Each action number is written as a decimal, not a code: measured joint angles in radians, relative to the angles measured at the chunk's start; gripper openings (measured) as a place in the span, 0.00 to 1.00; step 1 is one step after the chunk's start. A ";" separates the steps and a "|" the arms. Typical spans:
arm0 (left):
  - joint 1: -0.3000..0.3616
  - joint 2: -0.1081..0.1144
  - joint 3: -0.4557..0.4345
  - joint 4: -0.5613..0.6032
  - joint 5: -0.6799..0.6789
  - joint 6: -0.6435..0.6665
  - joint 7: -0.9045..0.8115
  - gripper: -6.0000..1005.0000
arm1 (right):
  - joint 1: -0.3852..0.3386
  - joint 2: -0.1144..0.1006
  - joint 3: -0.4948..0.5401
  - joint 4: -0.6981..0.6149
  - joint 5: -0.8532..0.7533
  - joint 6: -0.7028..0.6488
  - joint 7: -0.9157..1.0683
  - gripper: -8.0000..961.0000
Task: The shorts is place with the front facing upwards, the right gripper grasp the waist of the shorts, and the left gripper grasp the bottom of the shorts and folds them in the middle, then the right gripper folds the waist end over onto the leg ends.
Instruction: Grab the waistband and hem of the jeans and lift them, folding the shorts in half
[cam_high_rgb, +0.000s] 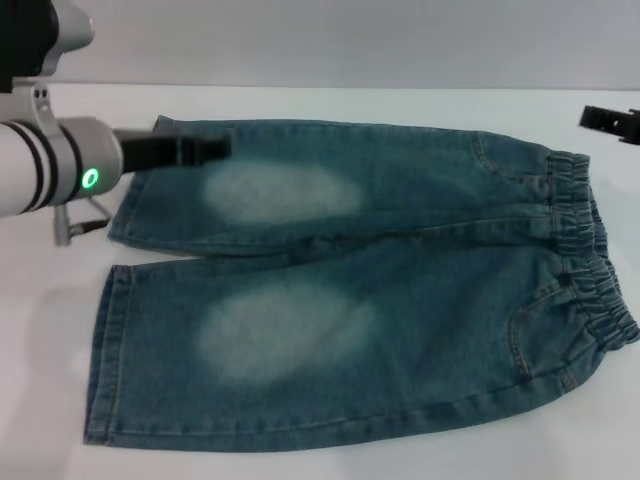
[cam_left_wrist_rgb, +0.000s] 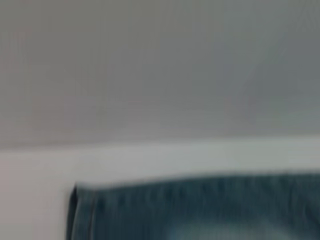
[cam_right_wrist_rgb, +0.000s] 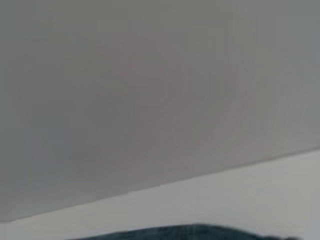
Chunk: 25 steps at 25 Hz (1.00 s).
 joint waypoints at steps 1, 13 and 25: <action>-0.006 0.000 -0.013 -0.005 0.019 -0.053 -0.010 0.80 | -0.006 0.038 0.059 0.003 0.053 0.041 -0.077 0.80; 0.073 0.000 -0.012 -0.165 0.124 -0.275 -0.036 0.79 | -0.030 0.096 0.266 -0.029 0.268 0.308 -0.256 0.80; 0.104 -0.001 0.044 -0.371 0.248 -0.591 -0.138 0.78 | -0.126 0.097 0.316 0.008 0.273 0.345 -0.246 0.80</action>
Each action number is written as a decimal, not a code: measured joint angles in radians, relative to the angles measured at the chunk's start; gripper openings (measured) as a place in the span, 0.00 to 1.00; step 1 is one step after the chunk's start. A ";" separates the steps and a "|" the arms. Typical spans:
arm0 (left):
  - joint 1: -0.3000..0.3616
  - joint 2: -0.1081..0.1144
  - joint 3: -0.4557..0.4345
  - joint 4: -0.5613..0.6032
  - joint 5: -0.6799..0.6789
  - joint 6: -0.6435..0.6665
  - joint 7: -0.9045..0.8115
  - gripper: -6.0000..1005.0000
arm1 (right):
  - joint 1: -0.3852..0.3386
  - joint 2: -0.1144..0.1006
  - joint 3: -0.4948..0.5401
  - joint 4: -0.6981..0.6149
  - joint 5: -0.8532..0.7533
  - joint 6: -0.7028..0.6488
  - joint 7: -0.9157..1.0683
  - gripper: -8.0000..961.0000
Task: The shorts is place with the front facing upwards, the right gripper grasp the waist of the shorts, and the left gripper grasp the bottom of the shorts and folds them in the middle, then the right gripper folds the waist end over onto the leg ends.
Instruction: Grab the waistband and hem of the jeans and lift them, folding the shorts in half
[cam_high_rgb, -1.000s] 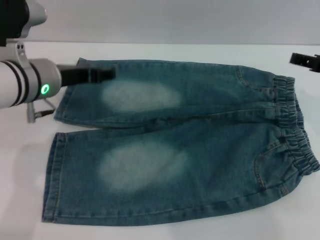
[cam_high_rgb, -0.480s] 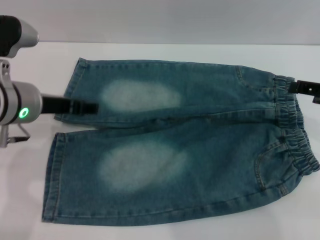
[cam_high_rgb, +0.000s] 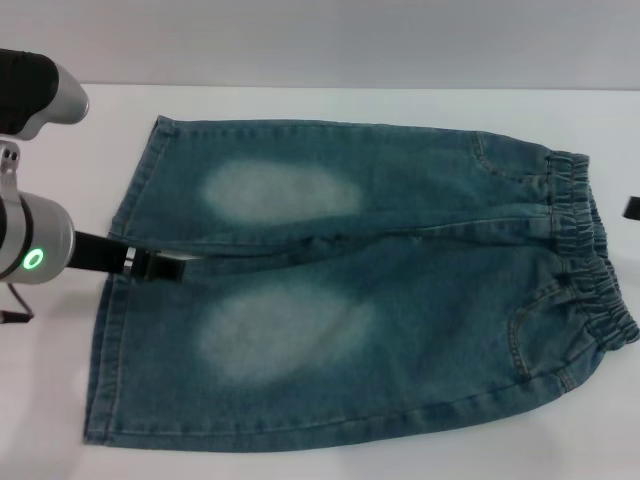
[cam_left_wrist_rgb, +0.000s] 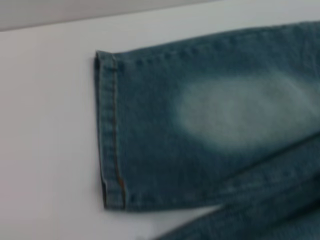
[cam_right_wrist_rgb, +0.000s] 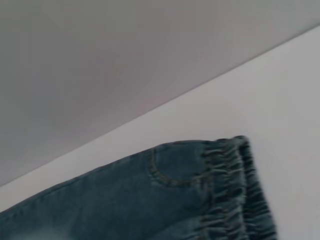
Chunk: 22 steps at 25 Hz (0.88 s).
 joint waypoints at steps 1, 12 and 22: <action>-0.001 0.000 0.000 -0.013 0.002 -0.025 -0.004 0.78 | -0.006 0.000 0.004 0.003 -0.001 0.005 0.000 0.80; -0.016 0.001 0.032 -0.030 0.066 -0.225 -0.106 0.78 | -0.011 0.002 0.008 -0.037 -0.038 0.000 -0.019 0.80; -0.025 -0.001 0.094 -0.033 0.073 -0.383 -0.205 0.77 | 0.018 0.001 0.016 -0.094 -0.044 -0.005 -0.050 0.80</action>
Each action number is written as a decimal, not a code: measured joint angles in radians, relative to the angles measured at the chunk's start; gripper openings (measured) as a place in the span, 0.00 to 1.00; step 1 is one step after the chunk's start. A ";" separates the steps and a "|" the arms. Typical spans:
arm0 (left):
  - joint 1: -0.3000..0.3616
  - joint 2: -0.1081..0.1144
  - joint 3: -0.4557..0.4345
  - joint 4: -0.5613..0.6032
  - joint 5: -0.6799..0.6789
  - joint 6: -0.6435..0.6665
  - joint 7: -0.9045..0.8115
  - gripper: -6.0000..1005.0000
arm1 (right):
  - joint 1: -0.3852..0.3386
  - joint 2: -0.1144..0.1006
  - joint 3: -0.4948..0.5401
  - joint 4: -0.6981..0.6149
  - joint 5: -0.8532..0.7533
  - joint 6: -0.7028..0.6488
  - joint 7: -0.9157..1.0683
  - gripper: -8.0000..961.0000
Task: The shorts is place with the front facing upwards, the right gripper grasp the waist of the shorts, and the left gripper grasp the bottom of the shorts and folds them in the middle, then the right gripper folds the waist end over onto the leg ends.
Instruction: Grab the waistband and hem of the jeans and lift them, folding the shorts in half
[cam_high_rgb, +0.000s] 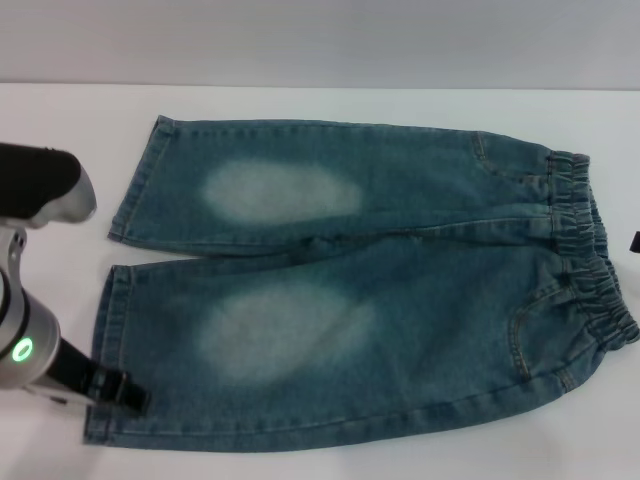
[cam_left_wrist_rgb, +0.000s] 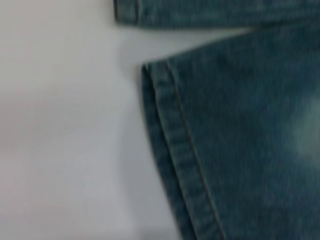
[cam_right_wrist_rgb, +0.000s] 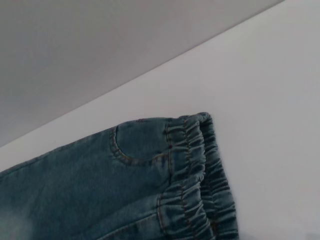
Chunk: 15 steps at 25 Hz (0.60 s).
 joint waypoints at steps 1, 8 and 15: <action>0.000 0.000 0.008 -0.001 0.000 -0.016 -0.013 0.77 | 0.002 0.000 0.003 0.000 0.000 0.000 -0.002 0.80; -0.002 0.000 0.064 -0.002 0.001 -0.053 -0.065 0.77 | 0.017 -0.002 0.023 -0.002 -0.001 0.006 -0.023 0.80; -0.004 -0.001 0.084 0.018 0.002 -0.033 -0.081 0.76 | 0.030 -0.004 0.030 -0.007 -0.001 0.011 -0.031 0.80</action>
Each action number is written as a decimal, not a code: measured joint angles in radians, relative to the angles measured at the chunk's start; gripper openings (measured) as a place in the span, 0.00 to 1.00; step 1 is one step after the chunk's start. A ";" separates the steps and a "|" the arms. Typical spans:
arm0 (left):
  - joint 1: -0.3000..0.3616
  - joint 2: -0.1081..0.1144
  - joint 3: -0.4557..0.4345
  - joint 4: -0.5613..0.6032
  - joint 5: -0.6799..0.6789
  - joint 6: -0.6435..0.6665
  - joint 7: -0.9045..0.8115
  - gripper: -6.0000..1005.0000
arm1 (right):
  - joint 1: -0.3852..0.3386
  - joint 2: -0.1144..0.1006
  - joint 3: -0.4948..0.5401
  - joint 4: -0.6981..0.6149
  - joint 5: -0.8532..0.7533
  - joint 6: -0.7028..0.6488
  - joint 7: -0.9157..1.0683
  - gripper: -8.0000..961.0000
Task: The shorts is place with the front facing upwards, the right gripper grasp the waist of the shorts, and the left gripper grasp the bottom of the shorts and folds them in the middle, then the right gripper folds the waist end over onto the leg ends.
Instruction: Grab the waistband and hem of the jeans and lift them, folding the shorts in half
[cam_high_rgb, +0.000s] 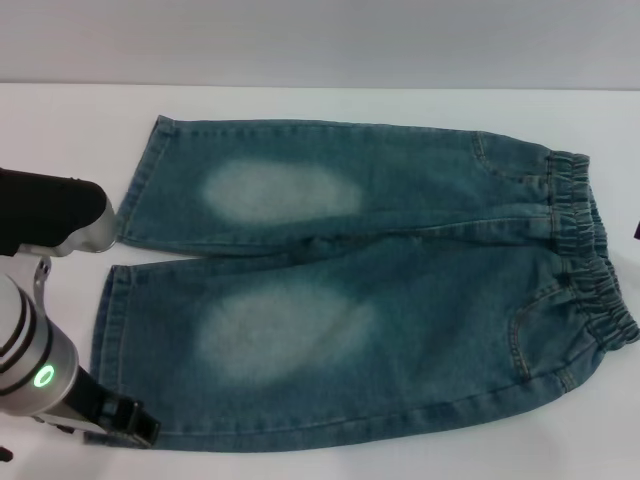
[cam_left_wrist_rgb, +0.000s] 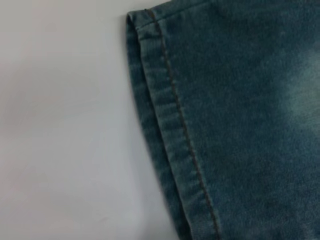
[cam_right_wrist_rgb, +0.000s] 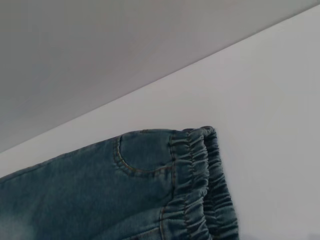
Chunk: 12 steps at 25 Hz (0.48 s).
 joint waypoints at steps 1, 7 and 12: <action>-0.002 0.000 0.001 0.005 0.000 0.004 0.000 0.76 | 0.000 0.000 0.000 0.000 0.000 0.000 -0.001 0.80; -0.026 -0.001 0.013 0.051 0.001 0.019 -0.001 0.76 | 0.001 0.000 0.002 0.000 0.002 0.007 -0.012 0.80; -0.056 -0.001 0.017 0.069 0.003 0.016 -0.002 0.75 | 0.001 0.000 0.012 0.000 0.006 0.019 -0.019 0.80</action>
